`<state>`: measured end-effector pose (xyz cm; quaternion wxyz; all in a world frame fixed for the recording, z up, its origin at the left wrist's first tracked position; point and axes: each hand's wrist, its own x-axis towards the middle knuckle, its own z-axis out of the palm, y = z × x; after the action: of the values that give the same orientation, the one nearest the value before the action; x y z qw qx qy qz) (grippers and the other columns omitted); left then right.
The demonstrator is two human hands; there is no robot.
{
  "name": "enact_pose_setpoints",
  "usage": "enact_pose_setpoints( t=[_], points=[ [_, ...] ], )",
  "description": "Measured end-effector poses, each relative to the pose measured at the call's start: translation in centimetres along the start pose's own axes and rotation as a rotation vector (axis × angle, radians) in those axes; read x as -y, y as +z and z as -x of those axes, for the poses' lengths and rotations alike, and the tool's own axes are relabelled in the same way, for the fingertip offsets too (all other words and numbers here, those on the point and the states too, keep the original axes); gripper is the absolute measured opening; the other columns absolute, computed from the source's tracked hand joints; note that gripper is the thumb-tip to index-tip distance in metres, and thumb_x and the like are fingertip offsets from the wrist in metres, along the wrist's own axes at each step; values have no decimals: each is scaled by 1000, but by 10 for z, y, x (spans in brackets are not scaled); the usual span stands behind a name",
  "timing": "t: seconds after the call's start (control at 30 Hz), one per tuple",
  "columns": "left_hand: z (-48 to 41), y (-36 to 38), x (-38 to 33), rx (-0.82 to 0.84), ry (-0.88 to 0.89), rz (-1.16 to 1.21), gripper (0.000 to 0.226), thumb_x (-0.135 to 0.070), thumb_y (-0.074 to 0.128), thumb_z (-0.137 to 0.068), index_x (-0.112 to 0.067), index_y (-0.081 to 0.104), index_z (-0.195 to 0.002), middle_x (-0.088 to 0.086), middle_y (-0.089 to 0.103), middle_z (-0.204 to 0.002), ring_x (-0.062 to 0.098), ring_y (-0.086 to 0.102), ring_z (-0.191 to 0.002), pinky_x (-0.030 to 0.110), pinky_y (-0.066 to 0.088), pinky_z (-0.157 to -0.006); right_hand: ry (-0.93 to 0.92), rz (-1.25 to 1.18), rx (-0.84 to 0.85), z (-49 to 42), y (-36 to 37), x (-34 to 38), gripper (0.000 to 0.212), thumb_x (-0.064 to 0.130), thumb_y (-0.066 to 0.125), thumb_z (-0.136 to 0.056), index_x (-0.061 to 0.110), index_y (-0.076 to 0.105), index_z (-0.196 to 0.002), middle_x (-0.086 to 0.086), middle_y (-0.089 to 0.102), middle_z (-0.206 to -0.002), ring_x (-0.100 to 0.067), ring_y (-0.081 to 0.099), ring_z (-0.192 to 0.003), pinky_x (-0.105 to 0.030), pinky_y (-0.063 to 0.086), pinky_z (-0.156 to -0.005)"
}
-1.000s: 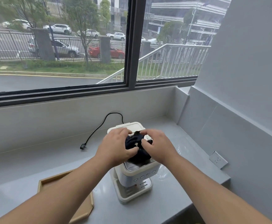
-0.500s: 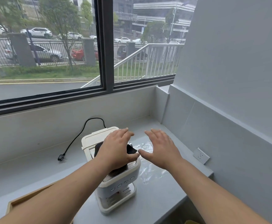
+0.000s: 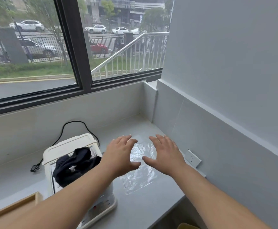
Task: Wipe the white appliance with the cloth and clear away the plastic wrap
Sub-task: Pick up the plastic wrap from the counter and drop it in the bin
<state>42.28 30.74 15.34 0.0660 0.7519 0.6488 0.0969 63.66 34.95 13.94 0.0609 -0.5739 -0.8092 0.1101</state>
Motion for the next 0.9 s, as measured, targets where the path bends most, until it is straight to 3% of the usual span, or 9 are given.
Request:
enact_pose_setpoints(
  t=[0.3,0.9],
  points=[
    [-44,60,-27,90,-44,-21,90,-72,68,-74,-35,40,-152,-2,35,-167,21,32,-152,39,27,-124,-10,-7,72,-21,39,-64,99,83,44,-80,35,17,-162,0,16,-173,-30,8,-160,-53,13,-128],
    [-92,194,-20,251,-379,32,87,-64,66,-83,-28,34,-155,4,22,-172,25,26,-154,42,27,-124,-78,33,268,-80,150,-126,95,77,45,-89,32,10,-165,-4,9,-175,-34,4,-161,-55,12,-128]
  ],
)
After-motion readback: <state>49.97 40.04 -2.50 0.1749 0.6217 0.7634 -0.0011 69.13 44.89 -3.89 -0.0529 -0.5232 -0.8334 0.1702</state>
